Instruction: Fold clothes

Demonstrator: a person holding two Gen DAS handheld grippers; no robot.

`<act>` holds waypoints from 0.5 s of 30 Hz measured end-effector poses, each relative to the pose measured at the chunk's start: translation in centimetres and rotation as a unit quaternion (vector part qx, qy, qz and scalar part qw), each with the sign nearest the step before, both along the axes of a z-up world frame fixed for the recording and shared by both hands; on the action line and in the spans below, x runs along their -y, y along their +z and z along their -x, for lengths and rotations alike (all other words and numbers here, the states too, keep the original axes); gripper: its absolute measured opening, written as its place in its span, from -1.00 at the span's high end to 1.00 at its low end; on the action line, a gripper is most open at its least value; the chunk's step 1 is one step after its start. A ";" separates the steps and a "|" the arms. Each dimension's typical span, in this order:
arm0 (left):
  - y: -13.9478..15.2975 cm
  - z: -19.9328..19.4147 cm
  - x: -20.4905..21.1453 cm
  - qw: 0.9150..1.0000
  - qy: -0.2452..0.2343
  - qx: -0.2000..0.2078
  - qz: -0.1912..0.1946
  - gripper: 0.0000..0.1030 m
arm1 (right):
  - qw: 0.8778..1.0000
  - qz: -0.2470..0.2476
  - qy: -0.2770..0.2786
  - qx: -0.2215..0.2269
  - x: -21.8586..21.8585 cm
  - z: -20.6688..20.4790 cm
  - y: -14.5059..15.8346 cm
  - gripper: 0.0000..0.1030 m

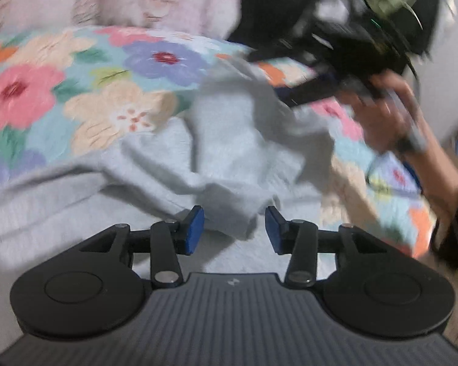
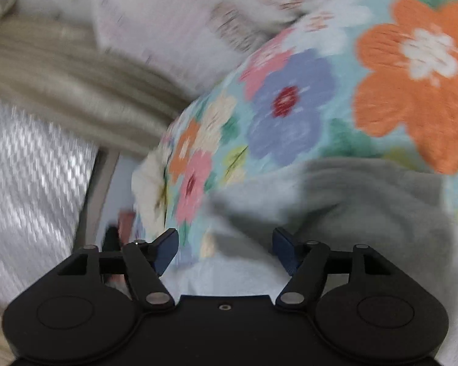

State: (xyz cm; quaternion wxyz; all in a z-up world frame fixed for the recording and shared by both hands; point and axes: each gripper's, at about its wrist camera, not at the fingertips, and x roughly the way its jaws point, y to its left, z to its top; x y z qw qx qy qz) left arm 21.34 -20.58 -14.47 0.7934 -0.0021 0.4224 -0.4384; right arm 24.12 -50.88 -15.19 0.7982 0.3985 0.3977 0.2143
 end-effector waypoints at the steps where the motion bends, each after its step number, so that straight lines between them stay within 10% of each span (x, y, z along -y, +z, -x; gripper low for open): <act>1: -0.1 -0.3 -0.4 1.000 0.017 -0.005 0.003 0.11 | 1.000 0.028 0.013 0.005 -0.8 0.1 0.4 -0.51; 4: -0.3 -1.0 -1.4 0.997 0.068 -0.023 0.015 0.11 | 0.990 0.135 0.046 0.022 -3.7 0.1 0.6 -0.38; 5: -0.5 -1.4 -1.9 0.995 0.085 -0.037 0.028 0.10 | 0.983 0.173 0.056 0.028 -4.7 -0.1 0.5 -0.11; 6: -0.7 -1.8 -2.4 0.992 0.105 -0.057 0.045 0.10 | 0.981 0.185 0.055 0.023 -5.0 -0.2 0.3 0.70; 7: -1.0 -2.3 -2.8 0.988 0.122 -0.075 0.059 0.10 | 0.980 0.191 0.051 0.016 -5.1 -0.4 0.2 0.84; 10: -1.6 -3.0 -3.5 0.980 0.154 -0.105 0.066 0.10 | 0.987 0.150 0.043 0.040 -3.9 0.3 1.7 0.85; 15: -1.7 -3.5 -4.2 0.978 0.177 -0.103 0.049 0.10 | 0.973 0.226 0.035 -0.034 -1.6 2.1 2.2 0.85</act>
